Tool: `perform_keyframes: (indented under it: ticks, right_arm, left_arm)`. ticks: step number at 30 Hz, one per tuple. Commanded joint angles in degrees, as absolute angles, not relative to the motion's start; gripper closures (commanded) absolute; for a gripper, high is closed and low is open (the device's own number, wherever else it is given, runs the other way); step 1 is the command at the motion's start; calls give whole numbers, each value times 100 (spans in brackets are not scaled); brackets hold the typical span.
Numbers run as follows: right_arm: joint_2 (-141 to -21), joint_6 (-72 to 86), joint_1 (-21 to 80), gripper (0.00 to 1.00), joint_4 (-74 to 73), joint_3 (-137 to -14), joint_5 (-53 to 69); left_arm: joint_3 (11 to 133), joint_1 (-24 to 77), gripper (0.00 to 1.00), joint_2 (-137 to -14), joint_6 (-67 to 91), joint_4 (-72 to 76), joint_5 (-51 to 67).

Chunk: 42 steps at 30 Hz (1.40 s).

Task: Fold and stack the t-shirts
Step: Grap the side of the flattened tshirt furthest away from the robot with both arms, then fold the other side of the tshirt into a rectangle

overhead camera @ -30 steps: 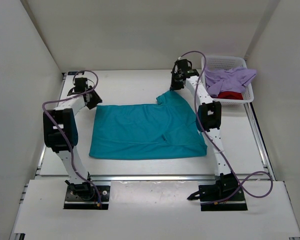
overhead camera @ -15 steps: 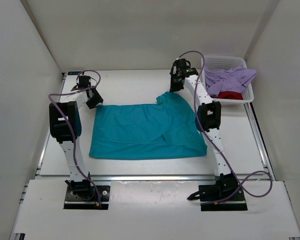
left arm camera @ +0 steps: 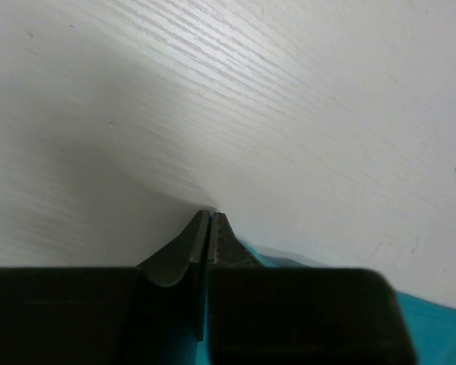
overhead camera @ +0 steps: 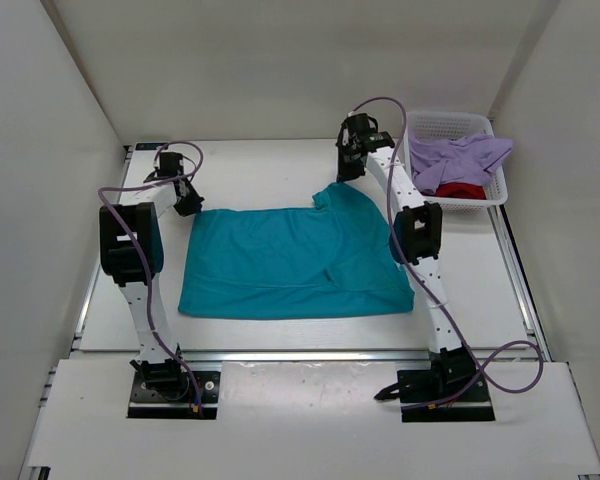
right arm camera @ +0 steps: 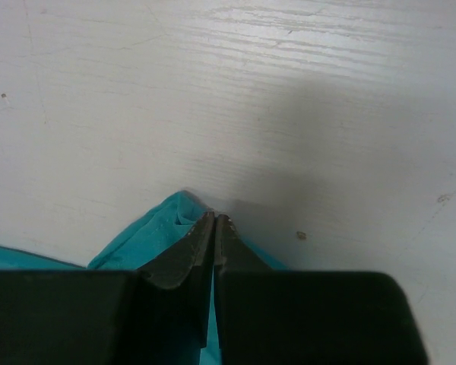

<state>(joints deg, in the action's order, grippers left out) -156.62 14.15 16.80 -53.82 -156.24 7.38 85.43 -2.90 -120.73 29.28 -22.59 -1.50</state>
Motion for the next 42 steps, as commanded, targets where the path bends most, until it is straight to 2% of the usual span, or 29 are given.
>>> perform_keyframes:
  ticks: [1, 3, 6, 12, 16, 19, 22, 32, 42]
  right_arm:
    - [-14951, 1292, 1644, 100, -5501, -15724, 615]
    - [-14801, 1266, 1644, 100, -5703, -15654, 510]
    - [-14407, 1362, 1661, 100, -6081, -15442, 571]
    - [-13529, 1433, 2083, 100, -6556, -14671, -193]
    - [-12623, 1423, 2312, 100, -5901, -13029, -545]
    - [-11360, 1433, 2224, 100, -4812, -10713, -344]
    - [-10655, 1599, 2136, 100, -4247, -9619, -246]
    - [-8783, 1740, 1916, 100, -3569, -7218, -194]
    - [-7147, 1828, 1977, 100, -3665, -5626, -281]
  left_arm:
    - [8437, -290, 92, -11962, 2918, -2250, -123]
    - [8455, -290, 100, -11883, 2883, -2294, -184]
    - [8385, -177, 100, -11664, 2909, -2276, -281]
    - [8096, -114, 100, -11321, 2971, -2241, -211]
    - [7691, -149, 100, -10865, 3014, -2118, -123]
    - [7559, -210, 100, -10706, 2953, -2127, -105]
    - [7427, -202, 100, -10530, 2936, -2162, -184]
    - [6636, -404, 100, -9625, 2813, -2092, -465]
    - [5732, -308, 100, -8509, 2742, -2118, -659]
